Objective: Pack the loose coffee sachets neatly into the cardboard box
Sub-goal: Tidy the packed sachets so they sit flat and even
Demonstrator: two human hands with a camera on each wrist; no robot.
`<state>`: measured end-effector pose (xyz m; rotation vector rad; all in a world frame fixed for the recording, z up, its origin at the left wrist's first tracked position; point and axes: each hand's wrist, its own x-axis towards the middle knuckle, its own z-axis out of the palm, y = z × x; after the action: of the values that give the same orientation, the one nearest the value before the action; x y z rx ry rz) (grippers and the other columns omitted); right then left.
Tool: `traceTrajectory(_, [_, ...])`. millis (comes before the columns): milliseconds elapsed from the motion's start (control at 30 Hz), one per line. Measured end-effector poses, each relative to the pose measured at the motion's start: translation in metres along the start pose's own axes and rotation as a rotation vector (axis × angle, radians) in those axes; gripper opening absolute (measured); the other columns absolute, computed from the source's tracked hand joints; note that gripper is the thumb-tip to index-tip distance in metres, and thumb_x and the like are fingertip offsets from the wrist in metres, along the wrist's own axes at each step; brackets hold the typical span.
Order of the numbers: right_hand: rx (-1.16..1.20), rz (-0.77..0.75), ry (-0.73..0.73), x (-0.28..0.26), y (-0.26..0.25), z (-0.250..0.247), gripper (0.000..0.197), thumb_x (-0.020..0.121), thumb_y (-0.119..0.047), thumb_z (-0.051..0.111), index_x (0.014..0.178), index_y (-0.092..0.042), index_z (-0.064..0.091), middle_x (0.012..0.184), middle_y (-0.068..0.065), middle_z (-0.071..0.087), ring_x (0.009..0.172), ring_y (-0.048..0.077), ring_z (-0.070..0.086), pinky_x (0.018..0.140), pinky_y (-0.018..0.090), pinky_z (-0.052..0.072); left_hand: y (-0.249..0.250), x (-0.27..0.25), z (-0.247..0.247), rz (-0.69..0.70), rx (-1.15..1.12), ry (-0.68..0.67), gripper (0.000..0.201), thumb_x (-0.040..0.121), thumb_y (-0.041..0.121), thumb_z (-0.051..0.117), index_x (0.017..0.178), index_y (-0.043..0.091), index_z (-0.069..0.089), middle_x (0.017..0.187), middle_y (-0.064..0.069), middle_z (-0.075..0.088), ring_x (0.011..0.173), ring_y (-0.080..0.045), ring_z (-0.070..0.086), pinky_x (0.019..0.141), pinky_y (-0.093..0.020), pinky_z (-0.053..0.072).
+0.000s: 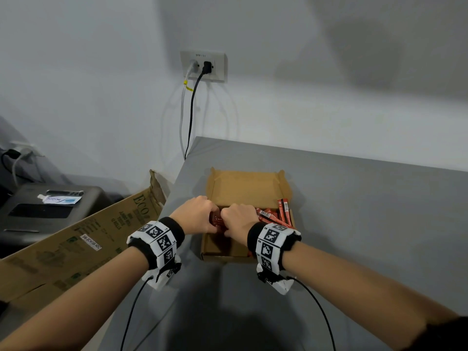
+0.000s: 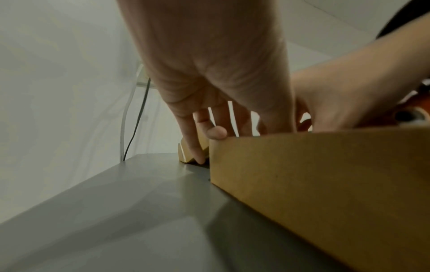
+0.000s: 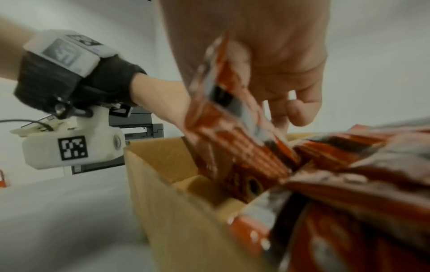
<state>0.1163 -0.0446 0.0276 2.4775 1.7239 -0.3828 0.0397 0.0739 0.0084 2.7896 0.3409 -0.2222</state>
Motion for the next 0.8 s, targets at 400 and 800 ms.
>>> traceTrajectory(400, [0.126, -0.245, -0.039, -0.044, 0.067, -0.008, 0.039, 0.084, -0.006, 0.061, 0.113, -0.031, 0.064, 0.11, -0.003, 0.052, 0.102, 0.012, 0.048, 0.089, 0.03, 0.045, -0.009, 0.006, 0.013, 0.02, -0.012, 0.075, 0.029, 0.079, 0.037, 0.07, 0.1, 0.017, 0.071, 0.091, 0.0, 0.067, 0.085, -0.007, 0.042, 0.073, -0.02, 0.04])
traceTrajectory(800, [0.684, -0.084, 0.186, -0.039, 0.063, -0.02, 0.02, 0.093, -0.022, 0.054, 0.11, -0.012, 0.057, 0.074, -0.005, 0.062, 0.055, 0.004, 0.057, 0.065, 0.024, 0.054, -0.008, 0.005, 0.014, 0.007, -0.026, 0.08, 0.028, 0.079, 0.035, 0.07, 0.1, 0.016, 0.071, 0.094, -0.001, 0.065, 0.085, -0.007, 0.044, 0.074, -0.02, 0.042])
